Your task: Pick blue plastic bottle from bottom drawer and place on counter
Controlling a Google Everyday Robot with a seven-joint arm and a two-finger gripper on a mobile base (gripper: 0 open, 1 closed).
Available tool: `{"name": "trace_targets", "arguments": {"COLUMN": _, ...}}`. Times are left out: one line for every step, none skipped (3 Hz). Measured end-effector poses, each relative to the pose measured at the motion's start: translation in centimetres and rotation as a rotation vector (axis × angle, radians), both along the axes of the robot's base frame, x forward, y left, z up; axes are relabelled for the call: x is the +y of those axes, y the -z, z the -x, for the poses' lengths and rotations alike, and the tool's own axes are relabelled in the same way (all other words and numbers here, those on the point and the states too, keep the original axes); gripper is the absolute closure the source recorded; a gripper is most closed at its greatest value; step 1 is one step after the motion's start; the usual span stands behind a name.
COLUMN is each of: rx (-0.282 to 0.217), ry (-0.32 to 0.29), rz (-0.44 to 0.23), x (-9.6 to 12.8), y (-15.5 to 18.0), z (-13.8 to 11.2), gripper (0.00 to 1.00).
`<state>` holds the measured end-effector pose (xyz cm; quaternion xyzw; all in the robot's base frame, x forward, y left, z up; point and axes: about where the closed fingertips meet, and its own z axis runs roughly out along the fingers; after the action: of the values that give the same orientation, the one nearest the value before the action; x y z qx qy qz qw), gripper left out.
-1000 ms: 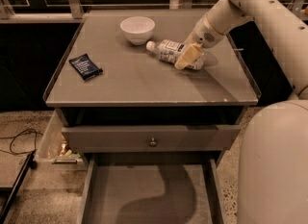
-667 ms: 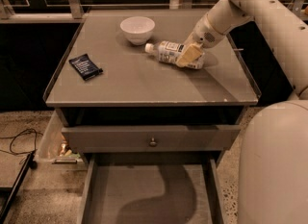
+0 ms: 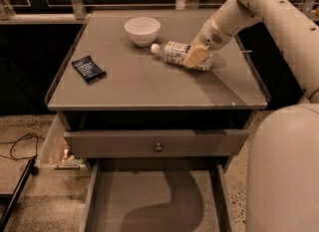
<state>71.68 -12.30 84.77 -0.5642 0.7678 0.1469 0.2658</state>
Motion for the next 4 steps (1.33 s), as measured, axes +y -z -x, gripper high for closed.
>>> {"name": "trace_targets", "arguments": {"rx": 0.003, "ry": -0.002, "rz": 0.001, "x": 0.1, "y": 0.2, "z": -0.1, "gripper": 1.0}}
{"name": "trace_targets", "arguments": {"rx": 0.01, "ry": -0.019, "rz": -0.005, "x": 0.5, "y": 0.2, "z": 0.1, "gripper": 1.0}}
{"name": "trace_targets", "arguments": {"rx": 0.01, "ry": -0.02, "rz": -0.005, "x": 0.5, "y": 0.1, "z": 0.1, "gripper": 1.0}}
{"name": "trace_targets", "arguments": {"rx": -0.01, "ry": -0.053, "rz": -0.001, "x": 0.4, "y": -1.8, "z": 1.7, "gripper": 1.0}}
